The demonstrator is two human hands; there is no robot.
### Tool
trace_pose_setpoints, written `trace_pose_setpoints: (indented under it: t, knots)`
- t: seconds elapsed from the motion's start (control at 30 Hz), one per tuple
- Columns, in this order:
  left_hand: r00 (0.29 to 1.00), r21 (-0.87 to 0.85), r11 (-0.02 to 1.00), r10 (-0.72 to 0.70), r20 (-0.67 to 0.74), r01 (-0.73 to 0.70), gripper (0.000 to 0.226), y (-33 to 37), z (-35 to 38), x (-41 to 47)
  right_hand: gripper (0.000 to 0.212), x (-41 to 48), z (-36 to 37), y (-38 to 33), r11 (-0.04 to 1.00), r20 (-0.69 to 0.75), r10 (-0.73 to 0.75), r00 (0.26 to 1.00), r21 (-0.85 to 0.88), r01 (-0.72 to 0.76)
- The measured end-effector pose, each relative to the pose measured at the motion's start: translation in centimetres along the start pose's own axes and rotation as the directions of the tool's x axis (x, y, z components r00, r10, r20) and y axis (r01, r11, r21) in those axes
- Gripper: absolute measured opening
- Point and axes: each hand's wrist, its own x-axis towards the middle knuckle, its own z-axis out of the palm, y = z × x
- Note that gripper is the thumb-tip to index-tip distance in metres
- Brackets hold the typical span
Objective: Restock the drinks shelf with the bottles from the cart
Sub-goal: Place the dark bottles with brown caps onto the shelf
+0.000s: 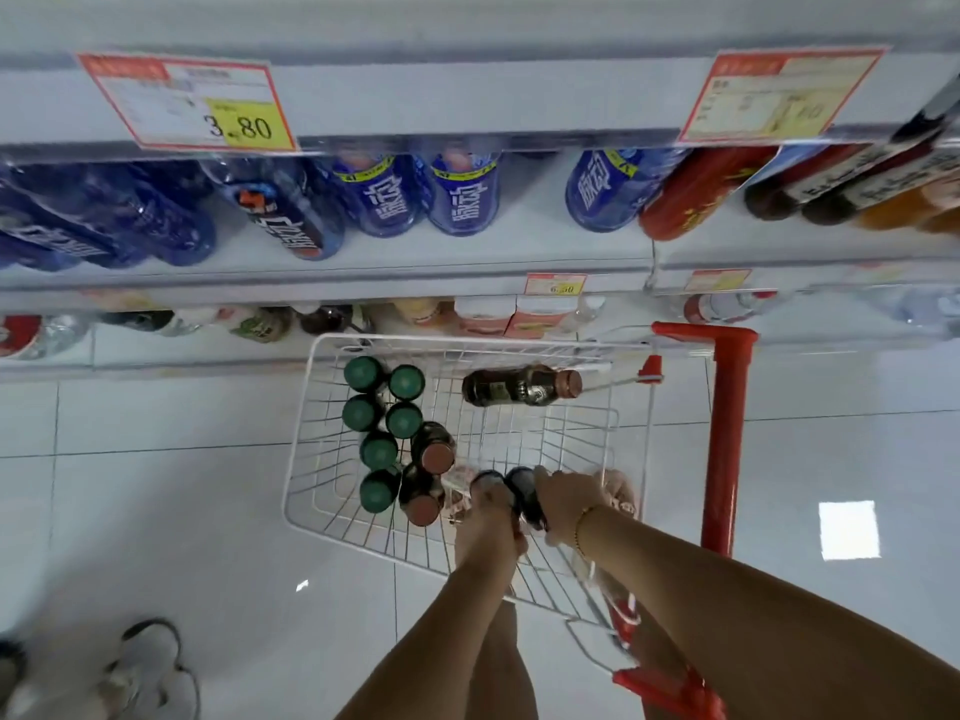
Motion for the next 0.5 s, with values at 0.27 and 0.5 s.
trace_pose_setpoints:
  t: [0.27, 0.5]
  knots:
    - [0.999, -0.015, 0.999, -0.051, -0.012, 0.051, 0.041, 1.3, -3.2, -0.7, 0.046, -1.9, -1.2, -1.3, 0.972, -0.115, 0.1, 0.988, 0.222, -0.073]
    - [0.989, 0.054, 0.994, 0.101, -0.105, -0.095, 0.039, 5.4, -10.5, -6.9, 0.064, -14.6, -9.4, 2.8, 0.938, -0.418, -0.015, 0.908, 0.309, 0.157]
